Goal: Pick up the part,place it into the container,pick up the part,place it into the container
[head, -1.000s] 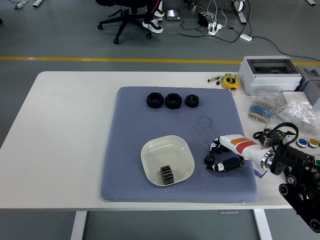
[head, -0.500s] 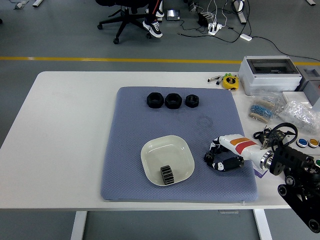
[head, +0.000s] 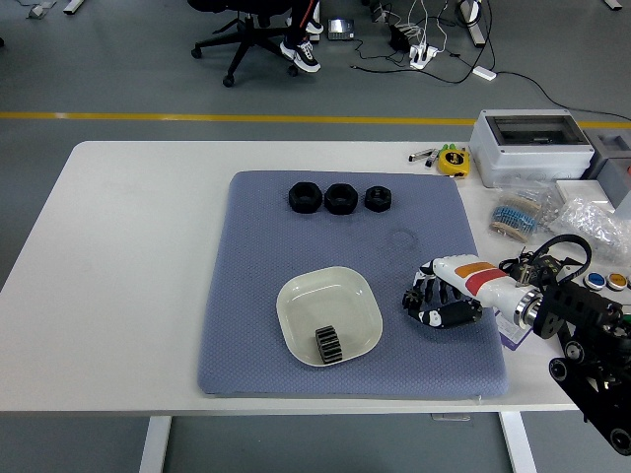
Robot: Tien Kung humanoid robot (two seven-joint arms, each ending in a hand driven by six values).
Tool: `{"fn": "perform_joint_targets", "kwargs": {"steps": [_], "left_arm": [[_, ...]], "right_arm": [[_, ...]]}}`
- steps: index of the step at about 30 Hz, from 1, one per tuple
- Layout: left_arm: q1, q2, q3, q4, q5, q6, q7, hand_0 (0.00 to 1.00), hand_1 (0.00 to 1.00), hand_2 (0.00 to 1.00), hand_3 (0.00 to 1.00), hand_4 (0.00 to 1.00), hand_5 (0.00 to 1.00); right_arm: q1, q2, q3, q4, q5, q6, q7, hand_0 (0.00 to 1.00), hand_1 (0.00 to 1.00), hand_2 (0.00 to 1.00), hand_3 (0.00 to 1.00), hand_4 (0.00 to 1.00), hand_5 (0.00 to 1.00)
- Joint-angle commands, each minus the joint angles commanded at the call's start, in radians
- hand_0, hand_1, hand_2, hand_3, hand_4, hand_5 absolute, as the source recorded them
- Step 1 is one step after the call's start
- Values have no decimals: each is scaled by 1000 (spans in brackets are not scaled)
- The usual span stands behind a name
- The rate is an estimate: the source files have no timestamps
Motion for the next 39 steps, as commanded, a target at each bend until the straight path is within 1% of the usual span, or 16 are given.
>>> {"fn": "perform_joint_targets", "kwargs": {"steps": [11, 12, 16, 17, 21, 23, 24, 27, 29, 30, 35, 36, 39], "left_arm": [[-3, 1, 1, 0, 1, 0, 0, 698, 662, 703, 572, 648, 592], [-3, 1, 2, 0, 0, 0, 0, 698, 662, 699, 571, 649, 592], [-3, 3, 2, 0, 4, -1, 1, 698, 662, 699, 571, 649, 592], [-2, 4, 2, 0, 5, -1, 2, 697, 661, 696, 573, 649, 589], [-1, 5, 0, 0, 6, 0, 3, 697, 661, 696, 573, 649, 589], [-1, 7, 5, 0, 4, 1, 3, 697, 661, 696, 573, 649, 589], [-1, 7, 6, 0, 2, 2, 3, 699, 658, 697, 572, 651, 592], [-1, 8, 10, 0, -5, 4, 1, 699, 658, 697, 572, 651, 592], [0, 9, 21, 0, -23, 6, -4, 699, 658, 697, 572, 651, 592], [0, 9, 23, 0, -28, 7, -5, 698, 659, 699, 573, 651, 590], [0, 9, 32, 0, -33, 9, -4, 698, 659, 699, 573, 651, 590], [0, 9, 32, 0, -33, 9, -4, 698, 657, 697, 573, 652, 590], [0, 9, 33, 0, -34, 9, -4, 698, 657, 697, 573, 652, 590]], "right_arm": [[19, 21, -12, 74, 11, -9, -1, 239, 301, 437, 464, 648, 315], [25, 24, -16, 77, 14, -10, -2, 237, 300, 435, 463, 667, 298], [76, 39, -58, 82, 36, -17, -5, 237, 300, 435, 463, 667, 298], [87, 43, -69, 83, 40, -19, -5, 251, 332, 449, 479, 666, 316], [140, 72, -128, 67, 79, -17, 1, 251, 332, 449, 479, 666, 316], [170, 94, -164, 54, 99, -13, 5, 251, 332, 449, 479, 666, 316], [179, 101, -176, 48, 101, -12, 5, 253, 339, 457, 482, 711, 323], [205, 121, -208, 29, 97, -2, -2, 253, 339, 457, 482, 711, 323], [223, 142, -227, 0, 93, 2, -20, 253, 339, 457, 482, 711, 323], [231, 154, -235, -19, 92, 3, -26, 283, 406, 504, 488, 791, 326], [256, 190, -252, -75, 51, 5, -36, 283, 406, 504, 488, 791, 326], [259, 193, -251, -79, 40, 6, -39, 358, 528, 671, 618, 890, 332], [263, 198, -246, -87, 2, 4, -43, 358, 528, 671, 618, 890, 332]]}}
